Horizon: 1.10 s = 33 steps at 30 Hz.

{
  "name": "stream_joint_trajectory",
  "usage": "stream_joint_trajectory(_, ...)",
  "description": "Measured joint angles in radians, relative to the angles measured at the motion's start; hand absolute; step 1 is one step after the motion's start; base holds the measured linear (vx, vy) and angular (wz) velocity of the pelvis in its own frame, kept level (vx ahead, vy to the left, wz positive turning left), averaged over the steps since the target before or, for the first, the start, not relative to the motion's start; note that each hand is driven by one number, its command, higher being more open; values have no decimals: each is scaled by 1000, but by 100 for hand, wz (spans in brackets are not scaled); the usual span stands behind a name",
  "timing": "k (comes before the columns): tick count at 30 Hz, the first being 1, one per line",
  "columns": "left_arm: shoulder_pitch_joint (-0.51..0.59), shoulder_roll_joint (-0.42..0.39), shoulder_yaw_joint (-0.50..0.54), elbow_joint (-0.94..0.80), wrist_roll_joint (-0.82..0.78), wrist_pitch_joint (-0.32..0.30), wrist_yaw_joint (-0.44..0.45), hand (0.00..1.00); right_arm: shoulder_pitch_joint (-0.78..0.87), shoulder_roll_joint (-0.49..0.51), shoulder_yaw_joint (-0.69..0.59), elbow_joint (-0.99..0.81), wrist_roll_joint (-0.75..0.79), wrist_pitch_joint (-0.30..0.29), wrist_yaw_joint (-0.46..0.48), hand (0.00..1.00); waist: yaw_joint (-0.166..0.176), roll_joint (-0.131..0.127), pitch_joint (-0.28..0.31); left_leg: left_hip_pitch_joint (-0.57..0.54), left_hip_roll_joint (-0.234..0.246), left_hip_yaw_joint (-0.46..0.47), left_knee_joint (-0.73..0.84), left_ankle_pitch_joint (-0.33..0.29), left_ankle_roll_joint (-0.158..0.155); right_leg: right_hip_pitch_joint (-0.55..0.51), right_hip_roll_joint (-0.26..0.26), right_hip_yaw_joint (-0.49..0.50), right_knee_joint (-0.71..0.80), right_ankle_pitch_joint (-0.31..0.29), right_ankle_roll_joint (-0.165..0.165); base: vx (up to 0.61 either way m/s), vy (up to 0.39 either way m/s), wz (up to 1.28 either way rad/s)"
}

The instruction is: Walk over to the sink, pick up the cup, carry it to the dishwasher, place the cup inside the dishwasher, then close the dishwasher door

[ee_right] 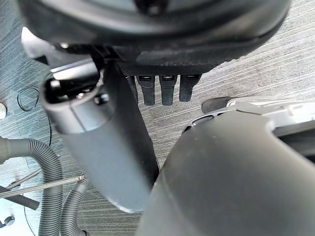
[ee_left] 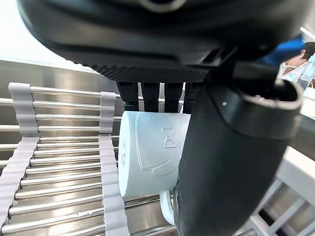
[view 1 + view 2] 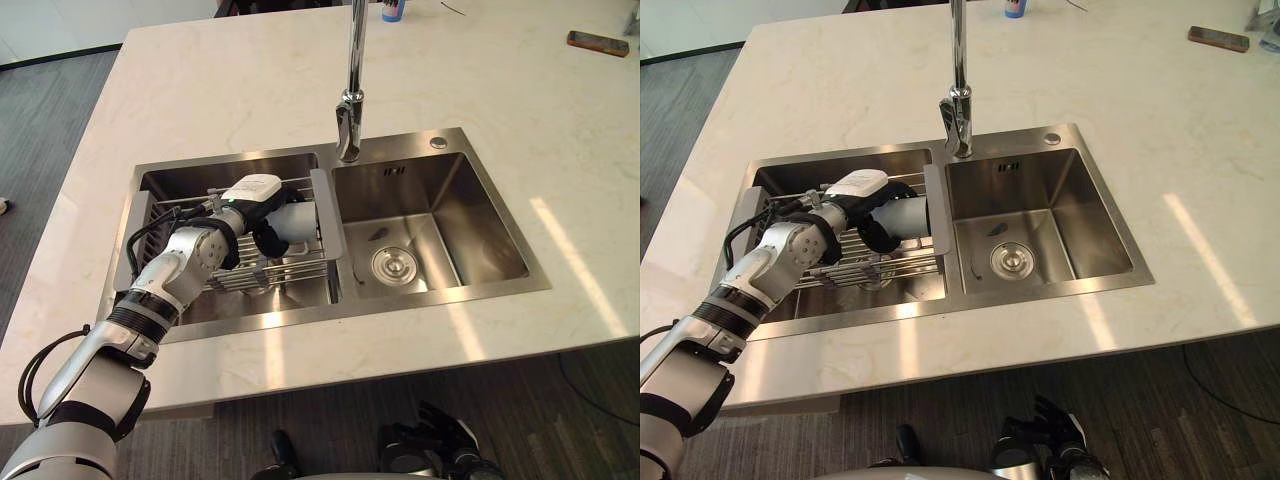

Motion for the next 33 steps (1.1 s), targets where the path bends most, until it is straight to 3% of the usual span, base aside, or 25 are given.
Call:
stream_joint_trajectory(6, 62, -20, 20, -119, -27, 24, 36, 30, 15, -3, -3, -1, 1, -1, -1, 90, 31, -2, 1, -1, -1, -15, 0, 1, 1, 8, 0, -7, 4, 0, 0, -1, 0, 8)
stream_joint_trajectory(13, 242, -67, 136, -343, -33, 22, 103, 30, 33, 3, -18, -2, 2, -8, -9, 90, 73, -9, 0, 1, -3, -38, 0, 7, 6, 16, -2, -20, 18, -2, -2, -33, 9, 8)
stream_joint_trajectory(18, 495, -226, 275, -612, -192, -48, 160, 30, 41, 27, -18, -2, 2, -15, -8, 90, 87, -51, -9, 12, -1, -42, 0, 12, 7, 22, -1, -20, 30, -7, -6, -31, 7, 2)
stream_joint_trajectory(23, 701, -395, 346, -732, -357, -97, 197, 30, 69, 37, -21, -2, 2, -19, -7, 90, 102, -65, -24, 28, 2, -33, -1, 12, 7, 26, 0, -6, 44, -16, -6, -37, 6, -5)
stream_joint_trajectory(33, 902, -488, 425, -860, -554, -117, 245, 30, 91, 38, -29, -5, 2, -22, -16, 90, 137, -78, -61, 84, 4, 13, 0, 7, 5, 48, -1, 41, 60, -12, -1, -9, 9, -12)
